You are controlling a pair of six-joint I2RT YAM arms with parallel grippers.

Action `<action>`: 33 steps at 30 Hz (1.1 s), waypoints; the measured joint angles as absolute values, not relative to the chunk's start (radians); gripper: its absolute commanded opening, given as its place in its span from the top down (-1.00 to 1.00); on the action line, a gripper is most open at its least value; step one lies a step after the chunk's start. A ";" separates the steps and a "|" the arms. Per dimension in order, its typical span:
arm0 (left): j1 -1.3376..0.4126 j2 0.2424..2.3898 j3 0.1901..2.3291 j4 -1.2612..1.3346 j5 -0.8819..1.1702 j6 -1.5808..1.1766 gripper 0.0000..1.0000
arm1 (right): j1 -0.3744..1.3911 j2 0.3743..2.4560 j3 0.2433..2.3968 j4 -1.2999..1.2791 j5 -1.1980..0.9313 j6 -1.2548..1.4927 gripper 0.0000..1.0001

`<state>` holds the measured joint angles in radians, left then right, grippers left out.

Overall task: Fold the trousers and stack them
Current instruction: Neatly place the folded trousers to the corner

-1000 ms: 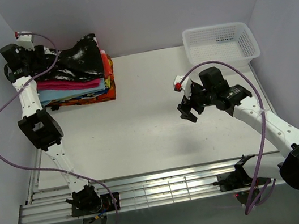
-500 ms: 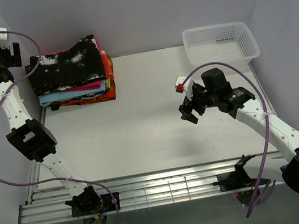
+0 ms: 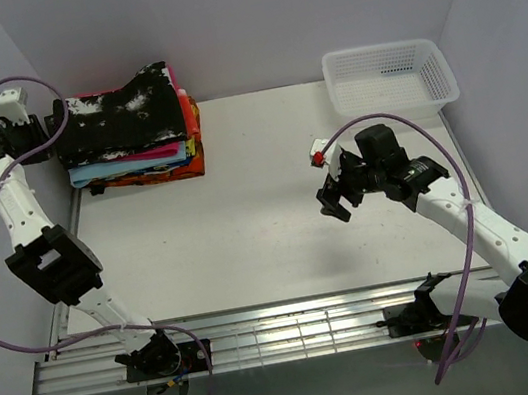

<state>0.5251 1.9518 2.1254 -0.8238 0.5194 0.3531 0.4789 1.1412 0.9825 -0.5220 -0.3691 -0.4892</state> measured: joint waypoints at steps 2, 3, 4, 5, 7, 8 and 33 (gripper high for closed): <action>0.527 1.913 2.053 -0.886 0.508 0.359 0.25 | 0.479 1.137 0.975 -0.521 -0.368 -0.489 -0.80; 0.527 1.903 2.031 -0.907 0.503 0.360 0.26 | 0.479 1.133 0.970 -0.521 -0.367 -0.490 -0.80; 0.526 1.898 2.008 -0.928 0.495 0.360 0.26 | 0.479 1.131 0.966 -0.521 -0.365 -0.490 -0.80; 0.526 1.898 1.995 -0.947 0.484 0.358 0.26 | 0.479 1.126 0.962 -0.522 -0.364 -0.490 -0.80; 0.525 1.921 1.989 -0.976 0.463 0.350 0.20 | 0.479 1.120 0.954 -0.521 -0.361 -0.490 -0.80; 0.525 1.939 1.993 -0.981 0.457 0.345 0.17 | 0.479 1.119 0.952 -0.522 -0.358 -0.490 -0.80; 0.490 2.144 2.127 -0.704 0.350 0.157 -0.96 | 0.414 0.989 0.953 -0.596 -0.260 -0.504 -0.80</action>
